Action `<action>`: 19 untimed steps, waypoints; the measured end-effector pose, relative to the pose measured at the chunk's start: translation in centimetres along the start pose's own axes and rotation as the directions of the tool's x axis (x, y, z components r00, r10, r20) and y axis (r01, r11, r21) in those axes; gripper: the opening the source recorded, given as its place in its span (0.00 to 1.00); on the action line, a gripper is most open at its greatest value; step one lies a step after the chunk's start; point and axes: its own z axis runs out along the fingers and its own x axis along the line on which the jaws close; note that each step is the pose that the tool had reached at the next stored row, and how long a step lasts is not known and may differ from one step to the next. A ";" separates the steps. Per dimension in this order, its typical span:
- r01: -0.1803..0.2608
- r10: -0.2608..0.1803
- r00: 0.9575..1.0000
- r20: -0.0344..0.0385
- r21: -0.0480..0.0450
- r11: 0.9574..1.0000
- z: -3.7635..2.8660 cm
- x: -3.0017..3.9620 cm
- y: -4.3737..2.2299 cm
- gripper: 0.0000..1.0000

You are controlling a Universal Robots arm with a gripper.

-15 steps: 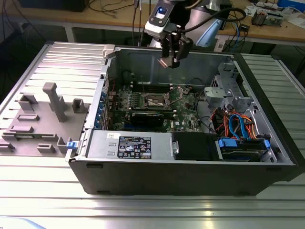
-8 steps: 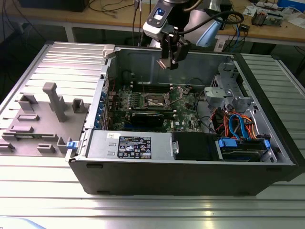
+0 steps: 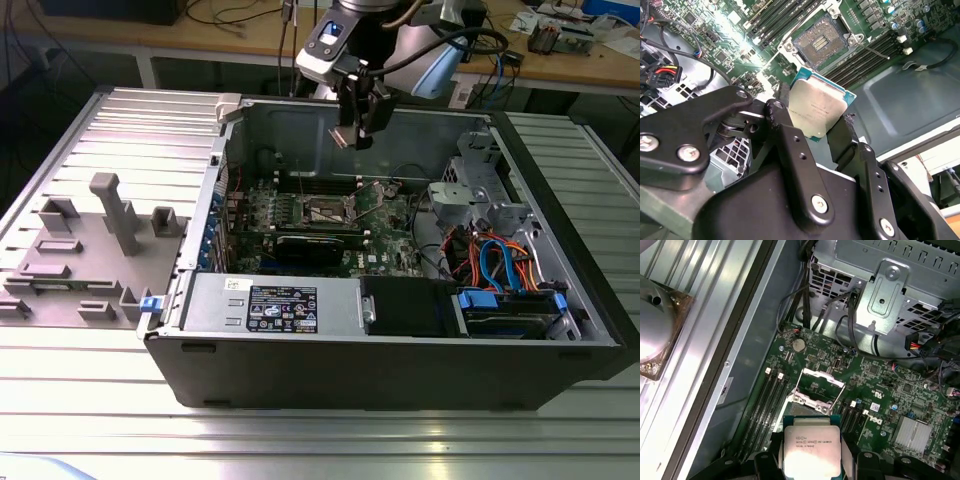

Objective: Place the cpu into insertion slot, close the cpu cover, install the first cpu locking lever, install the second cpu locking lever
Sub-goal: 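Place the cpu into insertion slot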

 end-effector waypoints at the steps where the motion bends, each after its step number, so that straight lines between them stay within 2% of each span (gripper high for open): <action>1: 0.000 0.000 1.000 0.000 0.000 1.000 0.00 0.00 0.00 0.54; 14: -0.001 0.001 1.000 0.000 0.000 1.000 0.00 0.00 0.00 0.54; 19: -0.021 0.021 1.000 0.001 0.000 1.000 0.02 0.00 0.00 0.54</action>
